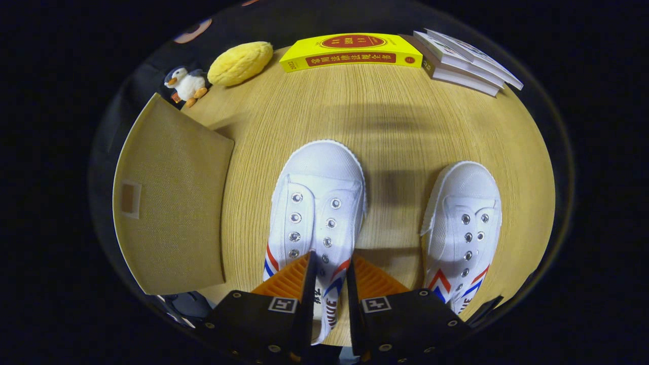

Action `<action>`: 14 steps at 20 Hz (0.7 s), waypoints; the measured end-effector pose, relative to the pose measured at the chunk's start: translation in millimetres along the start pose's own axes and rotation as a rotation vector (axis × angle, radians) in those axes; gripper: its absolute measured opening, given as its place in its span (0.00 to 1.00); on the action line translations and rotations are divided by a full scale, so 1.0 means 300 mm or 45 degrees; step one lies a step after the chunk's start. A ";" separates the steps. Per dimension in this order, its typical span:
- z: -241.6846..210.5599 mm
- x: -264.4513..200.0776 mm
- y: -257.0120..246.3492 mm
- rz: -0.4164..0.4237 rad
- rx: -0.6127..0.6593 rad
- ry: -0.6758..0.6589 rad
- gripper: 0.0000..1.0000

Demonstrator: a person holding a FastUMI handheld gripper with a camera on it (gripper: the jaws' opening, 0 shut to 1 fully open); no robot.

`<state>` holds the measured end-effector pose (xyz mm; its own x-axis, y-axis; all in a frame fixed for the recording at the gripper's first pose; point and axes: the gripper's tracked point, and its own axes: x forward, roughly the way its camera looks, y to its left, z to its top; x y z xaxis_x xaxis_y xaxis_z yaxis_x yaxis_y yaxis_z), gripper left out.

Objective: Open the storage box then place both shoes into the box .Put the left shoe in first, then the right shoe, with the right side of both shoes facing outward in a uniform manner.

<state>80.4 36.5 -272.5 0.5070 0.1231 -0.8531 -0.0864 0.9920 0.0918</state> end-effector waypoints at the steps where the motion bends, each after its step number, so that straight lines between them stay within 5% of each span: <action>1: -0.002 0.001 -0.001 0.047 0.028 -0.021 0.27; 5: 0.005 -0.003 -0.007 0.332 0.369 -0.114 0.02; 14: 0.140 -0.184 0.112 0.503 0.409 -0.311 0.00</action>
<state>85.5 64.1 -200.7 0.6764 0.4516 -0.5818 -0.0642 0.8231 0.5643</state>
